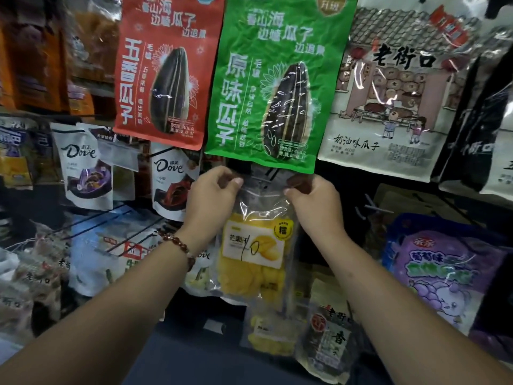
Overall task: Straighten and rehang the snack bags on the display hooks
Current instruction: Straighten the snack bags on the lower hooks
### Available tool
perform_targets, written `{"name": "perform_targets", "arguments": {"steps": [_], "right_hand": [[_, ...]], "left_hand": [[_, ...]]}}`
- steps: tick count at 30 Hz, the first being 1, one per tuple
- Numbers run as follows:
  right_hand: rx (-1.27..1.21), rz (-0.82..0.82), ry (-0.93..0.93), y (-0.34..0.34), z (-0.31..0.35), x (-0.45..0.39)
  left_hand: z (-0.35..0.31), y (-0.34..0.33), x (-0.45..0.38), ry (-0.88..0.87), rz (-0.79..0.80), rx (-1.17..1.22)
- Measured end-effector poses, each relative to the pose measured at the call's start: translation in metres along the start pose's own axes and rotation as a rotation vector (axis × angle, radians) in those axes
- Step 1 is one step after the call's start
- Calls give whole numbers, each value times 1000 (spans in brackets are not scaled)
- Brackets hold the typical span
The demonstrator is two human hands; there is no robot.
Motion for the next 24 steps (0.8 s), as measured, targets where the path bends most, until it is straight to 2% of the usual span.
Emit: {"name": "perform_targets", "arguments": {"steps": [5, 13, 22, 24], "right_hand": [[1, -39, -22, 0, -19, 12], [8, -44, -80, -8, -30, -2], [156, -103, -235, -15, -53, -33], [189, -71, -247, -19, -56, -36]], "left_hand": [[10, -4, 17, -15, 17, 62], [12, -13, 2, 32, 20, 1], [35, -40, -25, 190, 56, -18], [32, -44, -28, 207, 60, 6]]}}
Point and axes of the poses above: each hand's wrist, its own x-axis away from the middle knuckle, its own y-axis out of the back of the hand, z = x × y, the point moved 9 cm from there along -x, towards the middle knuckle, and after that the axes turned 5 degrees about z, right-handed, at the moved point
